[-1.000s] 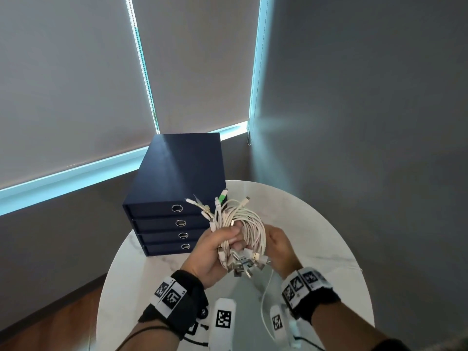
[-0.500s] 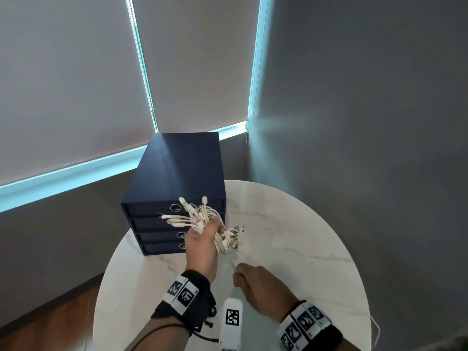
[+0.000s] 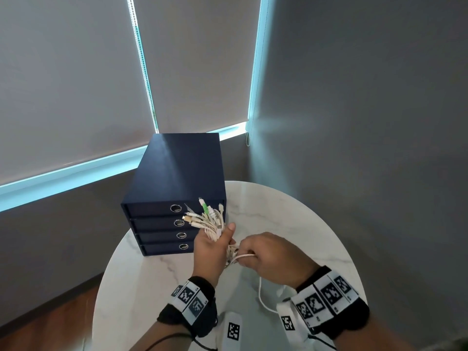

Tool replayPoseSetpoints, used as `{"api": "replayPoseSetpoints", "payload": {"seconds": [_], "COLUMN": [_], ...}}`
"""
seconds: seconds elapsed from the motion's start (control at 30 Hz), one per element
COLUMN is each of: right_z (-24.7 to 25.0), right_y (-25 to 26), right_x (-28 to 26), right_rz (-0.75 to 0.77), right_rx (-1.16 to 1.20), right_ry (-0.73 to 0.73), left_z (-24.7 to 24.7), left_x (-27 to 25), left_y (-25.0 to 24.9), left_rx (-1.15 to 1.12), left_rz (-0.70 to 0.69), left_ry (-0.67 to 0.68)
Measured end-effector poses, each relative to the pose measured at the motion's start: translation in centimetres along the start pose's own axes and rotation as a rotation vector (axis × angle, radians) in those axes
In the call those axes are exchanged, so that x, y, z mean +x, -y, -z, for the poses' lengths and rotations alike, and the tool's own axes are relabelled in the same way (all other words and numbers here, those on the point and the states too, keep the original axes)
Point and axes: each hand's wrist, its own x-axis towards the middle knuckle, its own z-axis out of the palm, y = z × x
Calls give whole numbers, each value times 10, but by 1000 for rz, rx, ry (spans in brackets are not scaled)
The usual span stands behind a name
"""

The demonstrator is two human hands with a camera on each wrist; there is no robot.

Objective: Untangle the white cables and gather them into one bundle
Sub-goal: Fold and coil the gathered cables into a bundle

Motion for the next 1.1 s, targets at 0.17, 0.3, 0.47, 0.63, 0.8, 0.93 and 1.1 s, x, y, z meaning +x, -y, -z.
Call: {"api": "replayPoseSetpoints", "payload": {"seconds": [0.17, 0.3, 0.47, 0.63, 0.8, 0.93, 1.1], "right_z": [-1, -6, -4, 3, 19, 45, 63], "right_y": [-5, -7, -18, -25, -5, 4, -5], "right_x": [-5, -7, -6, -7, -4, 11, 31], "right_rz": [-135, -196, -345, -250, -74, -33, -57], "right_rx": [602, 872, 1044, 526, 221, 158, 124], "right_ry": [49, 11, -185, -98, 169, 181, 125], "left_z": [2, 2, 9, 13, 12, 3, 0], "left_x": [7, 9, 12, 17, 17, 2, -17], "left_y": [0, 0, 5, 11, 14, 9, 1], "left_rx": [-31, -30, -13, 44, 178, 191, 120], "left_rz": [-9, 0, -1, 12, -35, 13, 97], "left_ry": [-92, -124, -178, -191, -60, 189, 475]}}
